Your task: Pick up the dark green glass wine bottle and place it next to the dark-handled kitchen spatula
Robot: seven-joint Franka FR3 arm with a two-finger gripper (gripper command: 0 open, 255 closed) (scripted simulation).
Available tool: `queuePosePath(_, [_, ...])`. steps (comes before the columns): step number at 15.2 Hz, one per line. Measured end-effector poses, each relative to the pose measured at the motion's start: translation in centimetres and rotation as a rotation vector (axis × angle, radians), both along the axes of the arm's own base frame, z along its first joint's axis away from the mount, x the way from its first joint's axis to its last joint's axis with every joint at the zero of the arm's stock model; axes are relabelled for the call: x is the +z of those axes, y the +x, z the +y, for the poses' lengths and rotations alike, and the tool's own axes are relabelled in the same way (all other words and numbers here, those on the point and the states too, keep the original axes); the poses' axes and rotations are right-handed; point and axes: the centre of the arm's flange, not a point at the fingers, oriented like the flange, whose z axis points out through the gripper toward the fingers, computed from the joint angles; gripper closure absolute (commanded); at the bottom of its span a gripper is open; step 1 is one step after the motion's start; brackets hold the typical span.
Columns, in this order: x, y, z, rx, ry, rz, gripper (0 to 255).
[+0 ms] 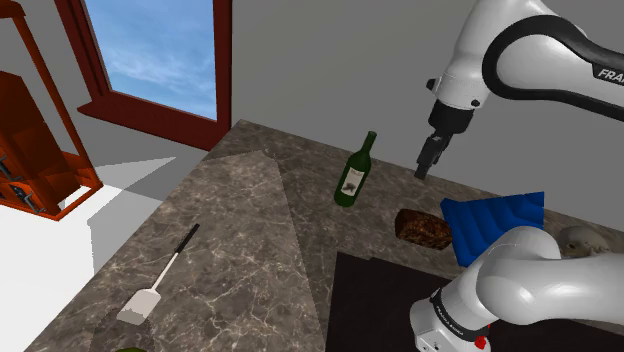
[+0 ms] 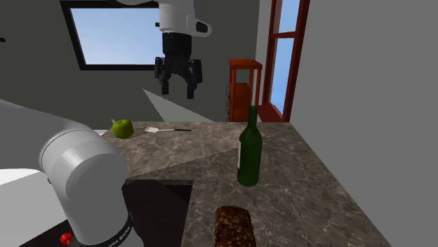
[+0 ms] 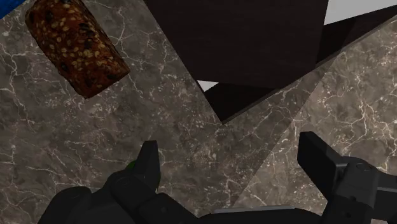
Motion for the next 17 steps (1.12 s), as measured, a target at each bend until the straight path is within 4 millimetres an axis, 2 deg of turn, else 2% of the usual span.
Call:
queuePosePath(2, [-0.1, 0.3, -0.3, -0.002, 0.000, -0.006, 0])
queuePosePath(5, [-1.2, 2.6, -1.8, -0.011, 0.000, -0.036, 0])
queuePosePath(17, [-4.8, 13.7, -9.4, -0.052, -0.003, -0.190, 0])
